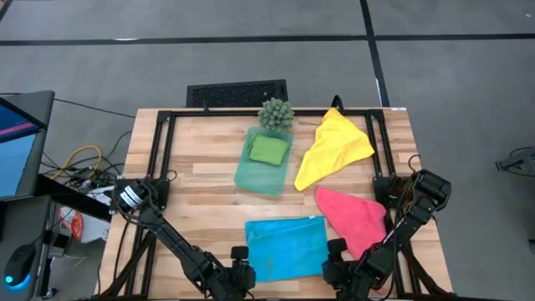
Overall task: Fold microfiber towels
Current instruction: Fold the blue micro fiber cloth
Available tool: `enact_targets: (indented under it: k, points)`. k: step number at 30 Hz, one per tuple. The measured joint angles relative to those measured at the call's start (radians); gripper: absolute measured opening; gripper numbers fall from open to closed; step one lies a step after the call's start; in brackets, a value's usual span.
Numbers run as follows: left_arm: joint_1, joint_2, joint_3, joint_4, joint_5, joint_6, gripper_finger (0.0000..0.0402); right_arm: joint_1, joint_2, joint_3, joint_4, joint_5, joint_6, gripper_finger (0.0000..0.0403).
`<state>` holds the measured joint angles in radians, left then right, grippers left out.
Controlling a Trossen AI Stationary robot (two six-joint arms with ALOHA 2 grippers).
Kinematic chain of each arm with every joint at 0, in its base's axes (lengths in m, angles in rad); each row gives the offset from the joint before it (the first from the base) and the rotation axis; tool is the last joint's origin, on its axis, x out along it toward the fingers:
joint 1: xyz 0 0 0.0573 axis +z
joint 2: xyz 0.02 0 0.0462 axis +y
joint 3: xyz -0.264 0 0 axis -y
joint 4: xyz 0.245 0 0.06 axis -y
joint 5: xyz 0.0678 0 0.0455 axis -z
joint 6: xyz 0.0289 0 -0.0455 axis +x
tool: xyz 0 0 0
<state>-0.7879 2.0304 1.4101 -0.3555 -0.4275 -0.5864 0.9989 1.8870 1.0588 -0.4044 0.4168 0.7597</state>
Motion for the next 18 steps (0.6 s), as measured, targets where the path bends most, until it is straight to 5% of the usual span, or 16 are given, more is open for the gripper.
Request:
enact_targets:
  k: [18]
  points:
    - [0.005, 0.075, -0.001, 0.027, 0.019, 0.073, 0.0159, -0.004, 0.0, 0.0, -0.009, -0.004, 0.0, 0.0214]
